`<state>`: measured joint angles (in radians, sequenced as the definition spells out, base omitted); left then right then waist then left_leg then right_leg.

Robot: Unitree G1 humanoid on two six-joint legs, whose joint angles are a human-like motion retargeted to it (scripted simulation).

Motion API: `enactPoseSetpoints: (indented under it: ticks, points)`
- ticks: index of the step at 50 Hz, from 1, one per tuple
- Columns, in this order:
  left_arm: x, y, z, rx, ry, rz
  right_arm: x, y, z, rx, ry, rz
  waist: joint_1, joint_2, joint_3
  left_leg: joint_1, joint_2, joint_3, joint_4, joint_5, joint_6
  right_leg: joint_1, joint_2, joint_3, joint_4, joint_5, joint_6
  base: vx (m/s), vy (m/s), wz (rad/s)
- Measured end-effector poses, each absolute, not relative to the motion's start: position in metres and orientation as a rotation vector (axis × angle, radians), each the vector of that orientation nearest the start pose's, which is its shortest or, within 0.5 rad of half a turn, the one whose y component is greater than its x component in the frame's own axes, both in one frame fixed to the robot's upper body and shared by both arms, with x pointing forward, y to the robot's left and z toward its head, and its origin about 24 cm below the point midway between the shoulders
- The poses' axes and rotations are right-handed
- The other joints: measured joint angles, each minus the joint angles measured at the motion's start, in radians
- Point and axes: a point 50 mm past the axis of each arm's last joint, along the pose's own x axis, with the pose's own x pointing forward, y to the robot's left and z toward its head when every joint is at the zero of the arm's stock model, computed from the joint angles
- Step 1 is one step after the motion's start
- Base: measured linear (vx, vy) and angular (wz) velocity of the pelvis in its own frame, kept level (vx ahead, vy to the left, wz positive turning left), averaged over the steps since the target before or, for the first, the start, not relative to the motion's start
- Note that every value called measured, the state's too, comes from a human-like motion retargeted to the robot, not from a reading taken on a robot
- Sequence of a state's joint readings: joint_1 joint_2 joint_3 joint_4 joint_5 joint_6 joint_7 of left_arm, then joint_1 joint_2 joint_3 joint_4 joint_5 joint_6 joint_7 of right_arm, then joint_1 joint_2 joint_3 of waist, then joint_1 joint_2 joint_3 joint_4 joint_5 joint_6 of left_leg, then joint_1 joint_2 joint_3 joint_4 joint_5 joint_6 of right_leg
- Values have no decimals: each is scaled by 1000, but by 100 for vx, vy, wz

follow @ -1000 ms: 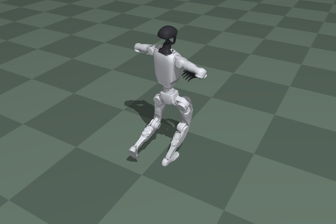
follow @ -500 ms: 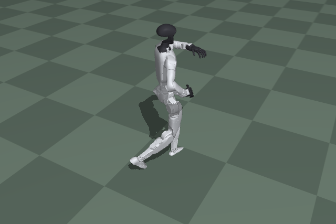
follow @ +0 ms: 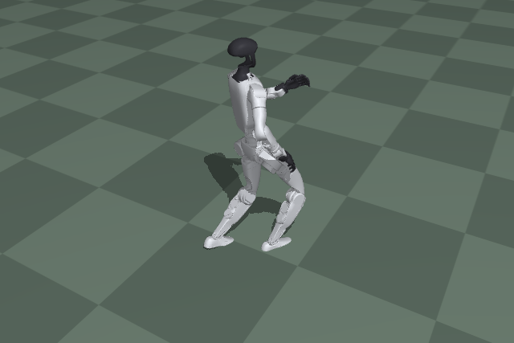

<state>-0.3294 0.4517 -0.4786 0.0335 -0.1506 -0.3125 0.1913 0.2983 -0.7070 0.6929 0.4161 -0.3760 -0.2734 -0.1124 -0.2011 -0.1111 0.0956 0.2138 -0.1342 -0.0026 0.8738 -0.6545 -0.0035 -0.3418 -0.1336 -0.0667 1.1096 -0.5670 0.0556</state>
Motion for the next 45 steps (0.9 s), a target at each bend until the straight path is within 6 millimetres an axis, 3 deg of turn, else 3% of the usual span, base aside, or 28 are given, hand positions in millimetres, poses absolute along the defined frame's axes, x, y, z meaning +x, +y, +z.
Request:
enactPoseSetpoints:
  ticks: [2, 4, 7, 9, 11, 13, 15, 18, 20, 23, 28, 33, 39, 45]
  points:
    - [273, 146, 56, 218, -181, -205, 93, -214, -102, -1001, 529, 705, 27, 11, -2, 13, 53, 19, 16, 54, -24, 64, 33, -25, -46, 11, -7, 39, -22, -29]
    - [245, 182, -9, 188, 131, -53, 111, -217, -106, -1052, 510, 634, 44, 19, 1, 24, 105, 55, 14, 63, -23, 120, 63, -38, -92, 20, -11, 35, -17, -43]
    - [170, 222, -94, 128, 598, 144, 150, -221, -101, -1121, 448, 526, 52, 26, 13, 51, 161, 125, -19, 63, -16, 181, 102, -37, -141, 17, -18, 28, -11, -58]
    - [108, 230, -133, 64, 880, 227, 178, -222, -91, -1157, 388, 466, 44, 21, 24, 81, 180, 182, -57, 72, -15, 202, 115, -24, -150, 2, -24, 20, -5, -63]
    - [49, 223, -157, -23, 1116, 264, 203, -221, -80, -1187, 326, 417, 30, 8, 36, 115, 185, 243, -104, 86, -14, 210, 119, -3, -145, -13, -27, 14, -1, -64]
    - [1, 207, -169, -123, 1292, 264, 222, -219, -70, -1207, 280, 379, 15, -9, 47, 145, 177, 296, -154, 104, -13, 204, 117, 24, -134, -23, -28, 8, 1, -65]
    - [-33, 186, -173, -221, 1405, 238, 233, -217, -64, -1219, 249, 352, 1, -27, 57, 167, 158, 338, -205, 124, -11, 188, 114, 53, -120, -27, -26, 3, 1, -65]
    - [-59, 158, -172, -333, 1476, 171, 244, -213, -59, -1228, 227, 323, -15, -54, 70, 183, 119, 380, -284, 158, -11, 145, 108, 96, -96, -21, -20, -3, 0, -64]
    - [-66, 143, -171, -380, 1488, 128, 243, -211, -63, -1221, 239, 318, -26, -78, 92, 182, 107, 402, -289, 168, -15, 123, 105, 120, -67, -13, -15, -8, -3, -59]
    - [-60, 130, -170, -404, 1457, 52, 239, -209, -68, -1212, 260, 305, -45, -102, 98, 187, 62, 428, -384, 206, -14, 64, 100, 154, -42, 10, 0, -6, -4, -55]
    - [-35, 134, -169, -333, 1348, -17, 233, -205, -72, -1183, 255, 273, -91, -135, 106, 191, 11, 462, -500, 258, -26, -11, 85, 183, 8, 46, 18, -7, -8, -50]
    - [10, 175, -163, -170, 1182, 47, 238, -201, -61, -1159, 165, 238, -132, -145, 100, 170, -3, 489, -552, 288, -41, -66, 59, 177, 61, 45, 21, -3, -8, -43]
    - [67, 238, -139, -11, 953, 278, 253, -196, -32, -1106, 7, 220, -150, -153, 60, 148, -13, 510, -609, 331, -47, -119, 5, 162, 87, 41, 46, 2, -8, -53]
    - [91, 280, -118, 14, 814, 502, 268, -199, -3, -1038, -85, 164, -110, -171, 12, 173, -32, 528, -661, 367, -43, -100, -72, 124, 35, 42, 71, 7, -11, -84]
